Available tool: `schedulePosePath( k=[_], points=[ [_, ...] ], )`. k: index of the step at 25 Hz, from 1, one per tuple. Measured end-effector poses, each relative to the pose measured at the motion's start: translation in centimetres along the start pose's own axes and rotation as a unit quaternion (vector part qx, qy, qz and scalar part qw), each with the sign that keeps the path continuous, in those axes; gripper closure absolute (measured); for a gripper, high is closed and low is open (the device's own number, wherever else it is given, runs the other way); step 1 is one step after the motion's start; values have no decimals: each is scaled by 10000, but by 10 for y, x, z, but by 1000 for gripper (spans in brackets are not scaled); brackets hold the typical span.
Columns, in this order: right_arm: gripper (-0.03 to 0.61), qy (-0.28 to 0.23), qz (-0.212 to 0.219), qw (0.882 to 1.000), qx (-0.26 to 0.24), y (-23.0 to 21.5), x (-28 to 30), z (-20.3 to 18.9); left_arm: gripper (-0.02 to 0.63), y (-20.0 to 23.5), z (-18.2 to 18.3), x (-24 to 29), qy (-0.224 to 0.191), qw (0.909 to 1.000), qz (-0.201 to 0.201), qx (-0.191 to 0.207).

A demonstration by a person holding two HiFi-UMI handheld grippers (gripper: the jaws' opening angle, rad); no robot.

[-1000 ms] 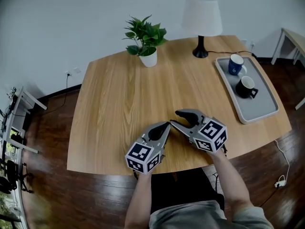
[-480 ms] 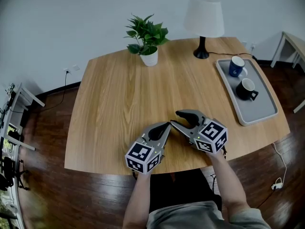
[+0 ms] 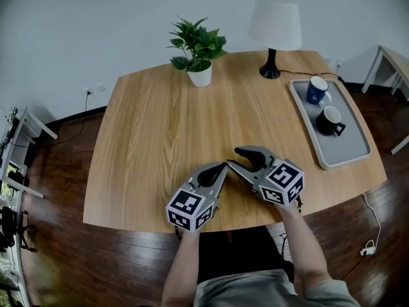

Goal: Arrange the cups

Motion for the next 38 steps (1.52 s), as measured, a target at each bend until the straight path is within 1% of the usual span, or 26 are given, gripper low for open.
schedulePosePath(
  k=[26, 38],
  points=[
    [433, 152, 19, 9999, 52, -1, 2, -2, 605, 0, 0, 1, -7, 10000, 38, -6],
    [433, 138, 9, 9999, 50, -1, 1, -1, 605, -1, 0, 0, -5, 10000, 39, -5]
  ],
)
Point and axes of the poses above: the fingertips, and each gripper's own axes: x forward along the fingers, y to its left, z out of its top, the point moved 8 cm from there along -x, backward along the fingers, and after that the axes turned 9 degrees about -x, right-handed, at the moved point
